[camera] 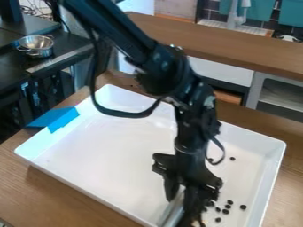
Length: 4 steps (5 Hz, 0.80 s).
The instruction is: Sweep into pile
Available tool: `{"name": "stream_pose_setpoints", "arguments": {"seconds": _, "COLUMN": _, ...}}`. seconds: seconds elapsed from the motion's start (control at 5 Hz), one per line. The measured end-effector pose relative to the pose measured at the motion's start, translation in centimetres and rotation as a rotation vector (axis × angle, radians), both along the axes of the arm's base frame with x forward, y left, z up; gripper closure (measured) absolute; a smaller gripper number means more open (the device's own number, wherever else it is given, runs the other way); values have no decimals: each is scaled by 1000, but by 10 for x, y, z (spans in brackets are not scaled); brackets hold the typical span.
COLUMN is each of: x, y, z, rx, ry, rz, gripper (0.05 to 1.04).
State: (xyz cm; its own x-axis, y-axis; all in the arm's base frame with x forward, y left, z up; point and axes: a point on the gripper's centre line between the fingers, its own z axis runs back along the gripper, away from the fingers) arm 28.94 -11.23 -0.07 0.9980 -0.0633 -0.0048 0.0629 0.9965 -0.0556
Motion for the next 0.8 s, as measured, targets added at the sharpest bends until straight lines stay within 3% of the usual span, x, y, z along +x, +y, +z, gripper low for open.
{"name": "stream_pose_setpoints", "arguments": {"seconds": 0.4, "x": -8, "y": -38, "z": 4, "rx": -21, "ry": 30, "rz": -19, "gripper": 745}}
{"name": "stream_pose_setpoints", "arguments": {"seconds": 0.8, "x": 0, "y": -35, "z": 9, "rx": -25, "ry": 39, "rz": -9, "gripper": 745}}
